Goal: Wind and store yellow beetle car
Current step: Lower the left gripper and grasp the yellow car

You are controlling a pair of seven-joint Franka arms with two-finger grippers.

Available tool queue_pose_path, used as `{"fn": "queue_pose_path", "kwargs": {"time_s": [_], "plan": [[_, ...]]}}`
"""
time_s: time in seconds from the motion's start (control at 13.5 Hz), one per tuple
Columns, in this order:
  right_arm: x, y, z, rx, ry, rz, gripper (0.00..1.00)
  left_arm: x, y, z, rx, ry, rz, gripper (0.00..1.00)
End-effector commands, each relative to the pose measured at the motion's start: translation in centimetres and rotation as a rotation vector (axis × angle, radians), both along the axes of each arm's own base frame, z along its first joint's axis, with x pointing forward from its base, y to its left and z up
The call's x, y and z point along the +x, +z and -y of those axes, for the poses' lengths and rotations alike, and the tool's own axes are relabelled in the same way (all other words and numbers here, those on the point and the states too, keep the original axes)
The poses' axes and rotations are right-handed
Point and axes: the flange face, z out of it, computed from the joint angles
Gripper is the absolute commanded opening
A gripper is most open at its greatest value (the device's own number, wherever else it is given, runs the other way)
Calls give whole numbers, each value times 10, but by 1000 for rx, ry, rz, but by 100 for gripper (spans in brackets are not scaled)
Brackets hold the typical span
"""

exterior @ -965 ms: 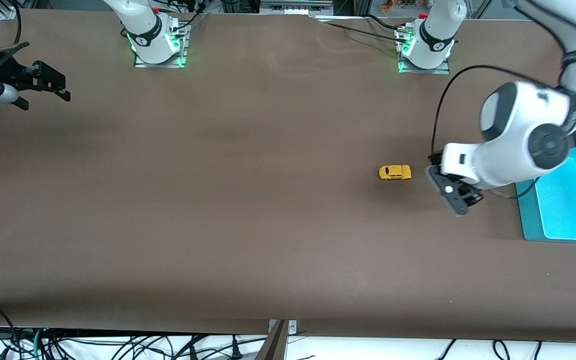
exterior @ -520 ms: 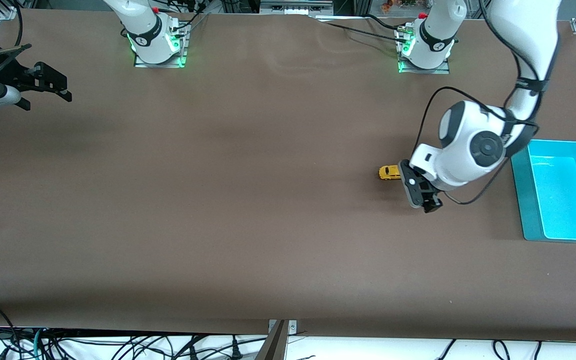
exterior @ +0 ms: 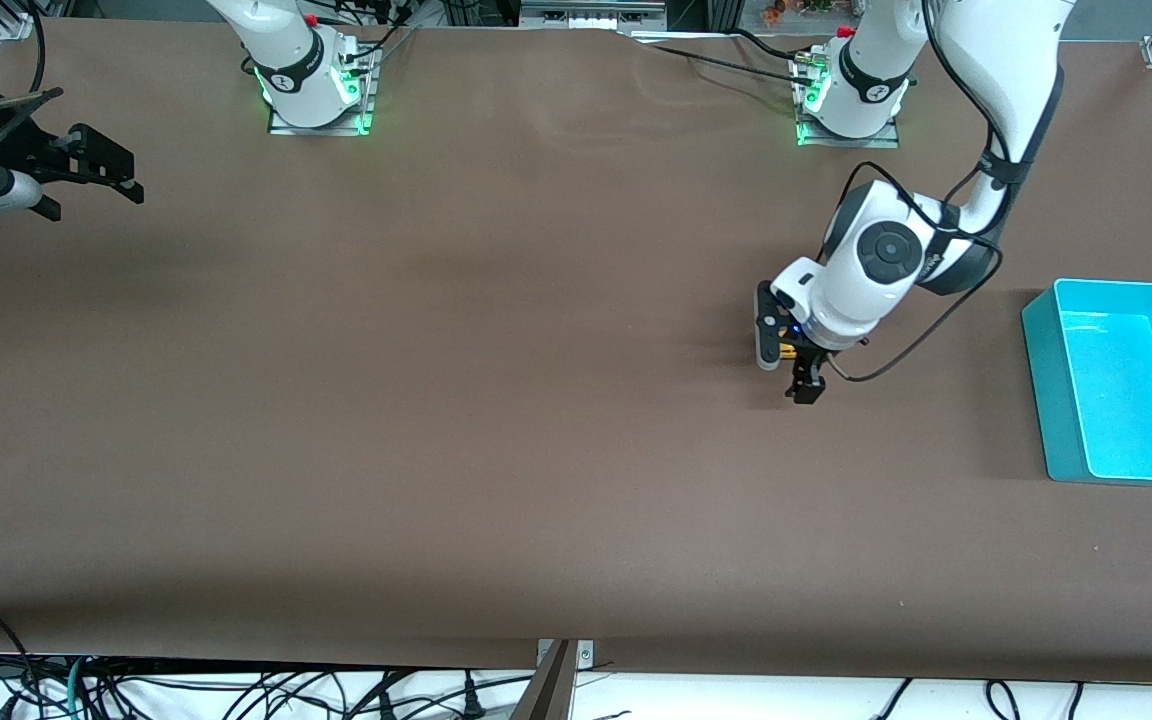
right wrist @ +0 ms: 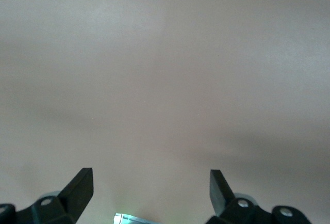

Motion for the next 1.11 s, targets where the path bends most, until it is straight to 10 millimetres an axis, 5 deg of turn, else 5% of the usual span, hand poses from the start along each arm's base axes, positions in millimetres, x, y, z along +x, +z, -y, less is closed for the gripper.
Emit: {"fn": "queue_pose_path", "kwargs": {"time_s": [0.0, 0.74, 0.82, 0.97, 1.04], "plan": [[-3, 1, -1, 0, -16, -2, 100, -26, -11, -9, 6, -32, 25, 100], [-3, -4, -1, 0, -16, -7, 100, -55, -33, -28, -2, -17, 34, 100], [-3, -5, -2, 0, -15, -7, 100, -55, -33, -27, -1, -22, 35, 96], [-3, -5, -2, 0, -15, -7, 100, -55, -33, -28, -1, -18, 35, 61], [-3, -5, -1, 0, -16, -7, 100, -54, -33, -30, 0, -13, 35, 56]]}}
